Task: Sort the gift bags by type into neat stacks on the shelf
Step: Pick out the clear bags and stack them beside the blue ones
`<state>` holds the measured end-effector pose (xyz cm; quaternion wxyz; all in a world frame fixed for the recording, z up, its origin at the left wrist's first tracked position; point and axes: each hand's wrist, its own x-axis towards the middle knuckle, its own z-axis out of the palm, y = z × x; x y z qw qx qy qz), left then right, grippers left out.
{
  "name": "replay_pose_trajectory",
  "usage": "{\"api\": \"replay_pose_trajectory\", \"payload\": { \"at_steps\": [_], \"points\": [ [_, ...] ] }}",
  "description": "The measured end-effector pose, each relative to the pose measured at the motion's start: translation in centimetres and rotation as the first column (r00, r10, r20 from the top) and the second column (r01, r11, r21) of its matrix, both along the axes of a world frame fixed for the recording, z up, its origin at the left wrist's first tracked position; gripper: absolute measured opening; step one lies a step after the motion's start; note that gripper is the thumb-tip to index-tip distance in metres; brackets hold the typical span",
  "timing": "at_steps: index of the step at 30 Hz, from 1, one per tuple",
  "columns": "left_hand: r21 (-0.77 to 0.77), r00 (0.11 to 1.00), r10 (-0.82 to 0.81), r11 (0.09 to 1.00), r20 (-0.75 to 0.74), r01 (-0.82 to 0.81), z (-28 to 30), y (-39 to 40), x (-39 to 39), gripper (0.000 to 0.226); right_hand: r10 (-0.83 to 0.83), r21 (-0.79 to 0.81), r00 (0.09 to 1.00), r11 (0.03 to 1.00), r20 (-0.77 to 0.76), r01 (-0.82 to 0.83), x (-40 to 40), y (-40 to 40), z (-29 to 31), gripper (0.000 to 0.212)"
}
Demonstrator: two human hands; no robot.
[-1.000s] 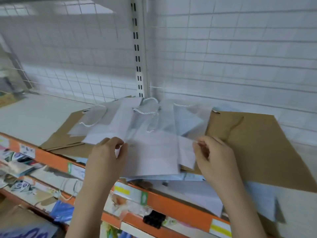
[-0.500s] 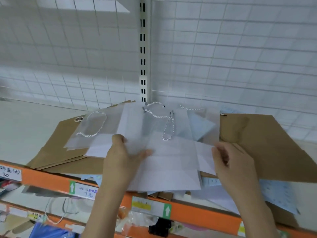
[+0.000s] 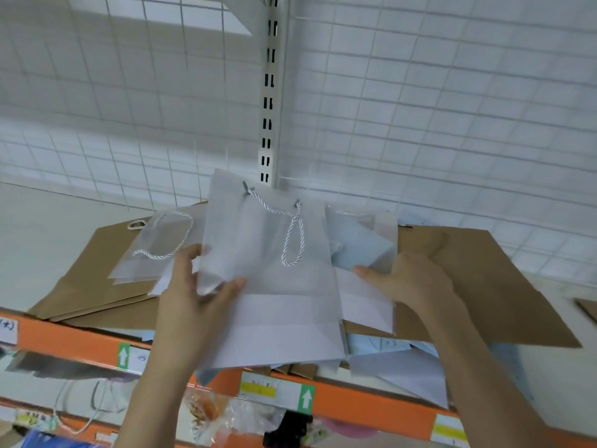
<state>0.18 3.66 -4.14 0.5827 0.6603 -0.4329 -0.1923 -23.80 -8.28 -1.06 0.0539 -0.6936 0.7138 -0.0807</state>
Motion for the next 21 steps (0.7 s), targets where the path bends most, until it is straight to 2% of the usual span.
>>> {"api": "replay_pose_trajectory", "payload": {
  "at_steps": [2,5,10,16,19,21],
  "points": [
    [-0.021,1.0,-0.006,1.0,-0.007,0.006,0.0,-0.3,-0.4,0.048,0.028,-0.017,0.995,1.0,0.097,-0.026,-0.4,-0.1,0.5,0.069],
    [-0.071,0.998,-0.032,0.997,-0.062,0.027,0.5,-1.0,-1.4,0.048,0.056,-0.101,0.976,0.994,0.212,-0.036,-1.7,0.4,1.9,0.076],
    [-0.176,0.975,-0.146,0.978,-0.166,0.117,1.3,-3.0,-4.3,0.044,0.105,-0.297,0.975,0.954,0.195,-0.043,-6.8,1.4,3.2,0.059],
    [-0.213,0.95,-0.281,0.945,-0.137,0.249,1.2,-4.4,-12.2,0.044,0.053,-0.406,0.921,0.906,0.385,0.118,-16.8,3.9,1.2,0.034],
    [-0.226,0.921,-0.36,0.919,-0.15,0.322,1.1,-4.5,-17.4,0.044,0.062,-0.497,0.891,0.846,0.45,0.193,-22.0,5.5,0.2,0.034],
    [-0.213,0.928,-0.353,0.922,-0.115,0.324,1.1,-4.6,-21.3,0.04,0.051,-0.528,0.873,0.812,0.486,0.247,-25.4,6.7,-0.3,0.036]
  ]
}}
